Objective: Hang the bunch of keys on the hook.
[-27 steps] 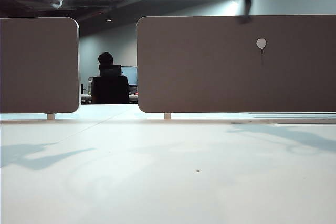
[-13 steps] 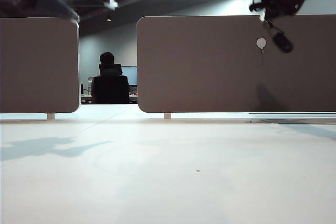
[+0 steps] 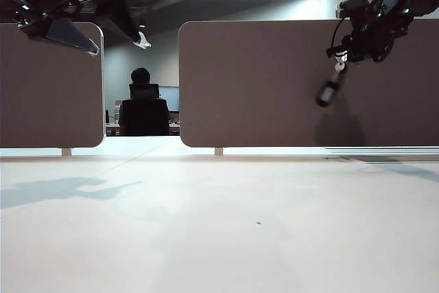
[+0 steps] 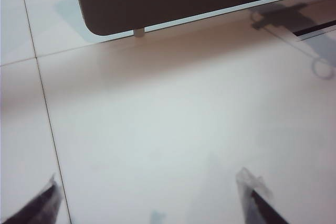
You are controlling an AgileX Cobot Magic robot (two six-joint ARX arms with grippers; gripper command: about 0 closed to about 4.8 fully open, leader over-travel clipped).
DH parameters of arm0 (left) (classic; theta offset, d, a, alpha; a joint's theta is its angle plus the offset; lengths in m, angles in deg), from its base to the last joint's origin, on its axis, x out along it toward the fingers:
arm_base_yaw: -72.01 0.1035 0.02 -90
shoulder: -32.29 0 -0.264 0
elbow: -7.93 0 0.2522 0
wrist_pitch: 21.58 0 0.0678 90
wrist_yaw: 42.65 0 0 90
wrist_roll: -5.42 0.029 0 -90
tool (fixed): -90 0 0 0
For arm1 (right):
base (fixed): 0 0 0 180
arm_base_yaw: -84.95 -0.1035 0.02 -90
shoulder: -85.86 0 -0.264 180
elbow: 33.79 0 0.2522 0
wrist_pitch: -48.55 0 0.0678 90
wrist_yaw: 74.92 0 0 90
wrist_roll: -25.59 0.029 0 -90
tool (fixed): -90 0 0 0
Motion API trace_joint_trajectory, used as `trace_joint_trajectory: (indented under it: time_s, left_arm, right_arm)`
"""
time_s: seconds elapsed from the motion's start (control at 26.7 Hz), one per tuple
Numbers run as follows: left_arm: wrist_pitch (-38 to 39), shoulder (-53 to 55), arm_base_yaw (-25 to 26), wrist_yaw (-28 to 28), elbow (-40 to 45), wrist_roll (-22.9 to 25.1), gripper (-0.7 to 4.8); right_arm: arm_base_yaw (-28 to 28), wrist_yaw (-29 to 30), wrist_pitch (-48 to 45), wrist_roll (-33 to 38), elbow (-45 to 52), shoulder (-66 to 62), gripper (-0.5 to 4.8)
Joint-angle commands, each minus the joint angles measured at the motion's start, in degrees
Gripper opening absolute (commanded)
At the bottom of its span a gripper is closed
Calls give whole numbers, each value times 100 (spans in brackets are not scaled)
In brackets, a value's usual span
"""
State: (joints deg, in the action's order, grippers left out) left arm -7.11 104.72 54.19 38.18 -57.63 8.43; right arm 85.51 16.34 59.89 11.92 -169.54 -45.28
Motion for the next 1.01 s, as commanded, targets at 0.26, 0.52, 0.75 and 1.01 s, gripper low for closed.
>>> trace_joint_trajectory:
  time_s: [0.26, 0.52, 0.75, 1.01]
  left_arm:
    - [-109, 33, 0, 157, -17, 151, 479]
    - [-111, 35, 0, 173, -17, 153, 479]
    - [-105, 98, 0, 170, -17, 151, 479]
    - [-74, 103, 0, 168, -17, 153, 479]
  right_arm:
    - [13, -142, -122, -31, -1128, -656, -6]
    - [46, -291, 26, -70, -1259, -791, -6]
    - [55, -332, 225, -376, -1259, -789, -6]
    - [55, -457, 264, -404, -1259, -791, -5]
